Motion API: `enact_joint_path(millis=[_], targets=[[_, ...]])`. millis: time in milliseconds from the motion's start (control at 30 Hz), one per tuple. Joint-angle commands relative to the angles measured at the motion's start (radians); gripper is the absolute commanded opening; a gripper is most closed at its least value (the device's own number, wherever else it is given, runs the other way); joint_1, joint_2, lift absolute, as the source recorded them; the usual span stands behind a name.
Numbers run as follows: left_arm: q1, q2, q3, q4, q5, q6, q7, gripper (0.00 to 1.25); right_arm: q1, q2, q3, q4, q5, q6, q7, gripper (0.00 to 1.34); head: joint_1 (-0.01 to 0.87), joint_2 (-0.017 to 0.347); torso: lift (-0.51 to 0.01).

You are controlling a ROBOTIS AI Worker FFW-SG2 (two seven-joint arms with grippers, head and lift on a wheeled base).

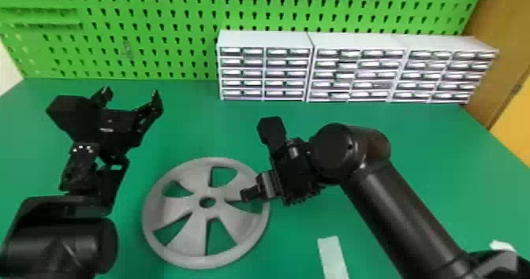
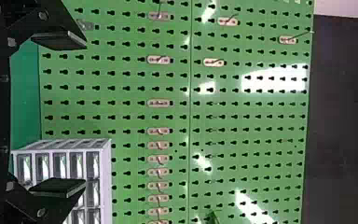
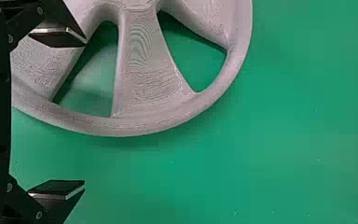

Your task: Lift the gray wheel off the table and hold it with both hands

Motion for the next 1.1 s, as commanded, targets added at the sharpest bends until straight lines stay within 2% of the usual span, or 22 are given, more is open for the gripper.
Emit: enact_joint_path(millis=[0,567,767,1067], targets=[[-0.001,0.002,0.0,0.0,0.002,-0.002,0.003,1.02,0.002,0.0,0.0,0.0,0.0,-0.001,0.0,1.12,0.711,0.015,-0.098],[-0.004,0.002,-0.008,-0.003,0.007,-0.005,0.01,1.02,0.014,0.002,0.0,0.003,0.008,-0.044,0.0,1.12,0.711,0.015,-0.098],[-0.005,0.002,-0.013,-0.005,0.007,-0.005,0.012,1.02,0.014,0.006,0.014,0.039,0.032,-0.073,0.0,1.12,0.711,0.015,-0.098],[-0.005,0.0,-0.013,-0.008,0.011,-0.008,0.014,1.02,0.017,0.011,0.057,0.062,0.065,-0.12,0.0,1.03,0.711,0.015,-0.098]])
